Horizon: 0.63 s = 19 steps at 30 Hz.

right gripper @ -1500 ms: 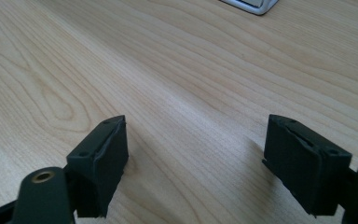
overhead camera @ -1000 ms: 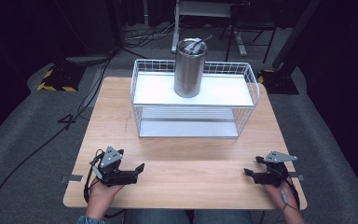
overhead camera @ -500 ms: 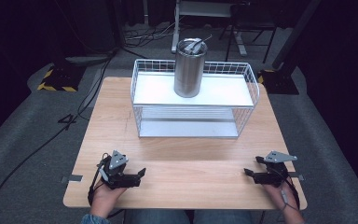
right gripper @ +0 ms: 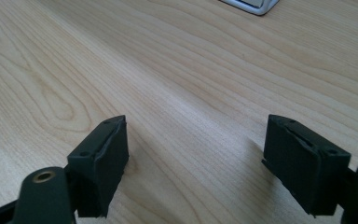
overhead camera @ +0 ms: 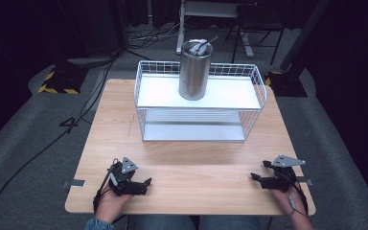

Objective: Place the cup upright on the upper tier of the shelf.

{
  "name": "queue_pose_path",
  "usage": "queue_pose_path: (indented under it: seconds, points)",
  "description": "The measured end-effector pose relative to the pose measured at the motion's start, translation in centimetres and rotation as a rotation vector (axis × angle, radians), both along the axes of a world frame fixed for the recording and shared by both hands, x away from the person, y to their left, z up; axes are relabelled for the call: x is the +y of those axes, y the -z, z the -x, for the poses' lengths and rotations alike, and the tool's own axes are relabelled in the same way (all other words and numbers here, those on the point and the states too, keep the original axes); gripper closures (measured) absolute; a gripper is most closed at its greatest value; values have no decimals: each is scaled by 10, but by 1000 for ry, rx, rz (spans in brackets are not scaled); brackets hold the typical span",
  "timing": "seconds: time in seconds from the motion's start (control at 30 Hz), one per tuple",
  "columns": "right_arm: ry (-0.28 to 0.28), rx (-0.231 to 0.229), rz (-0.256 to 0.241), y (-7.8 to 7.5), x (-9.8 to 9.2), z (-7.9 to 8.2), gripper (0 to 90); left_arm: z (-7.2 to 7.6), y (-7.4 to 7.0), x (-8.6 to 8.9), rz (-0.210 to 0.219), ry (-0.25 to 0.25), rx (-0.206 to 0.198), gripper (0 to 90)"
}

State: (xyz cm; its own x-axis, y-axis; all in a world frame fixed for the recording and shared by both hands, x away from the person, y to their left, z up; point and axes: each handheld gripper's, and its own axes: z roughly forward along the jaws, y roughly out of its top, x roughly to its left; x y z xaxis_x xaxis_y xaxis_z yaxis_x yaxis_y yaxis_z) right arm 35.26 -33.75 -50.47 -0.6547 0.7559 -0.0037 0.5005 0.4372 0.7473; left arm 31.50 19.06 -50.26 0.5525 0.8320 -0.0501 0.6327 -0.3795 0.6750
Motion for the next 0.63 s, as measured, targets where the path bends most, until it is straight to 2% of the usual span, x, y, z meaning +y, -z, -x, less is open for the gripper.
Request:
queue_pose_path:
  seconds: [0.13,0.23,0.63]
  points:
    - [0,0,0,0,0,0,228,0,2,-2,-8,0,0,59]
    - [0,0,0,0,0,0,228,1,4,-3,-16,-1,-17,57]
    - [-2,-1,0,0,0,0,231,0,4,-4,-22,-8,-11,31]
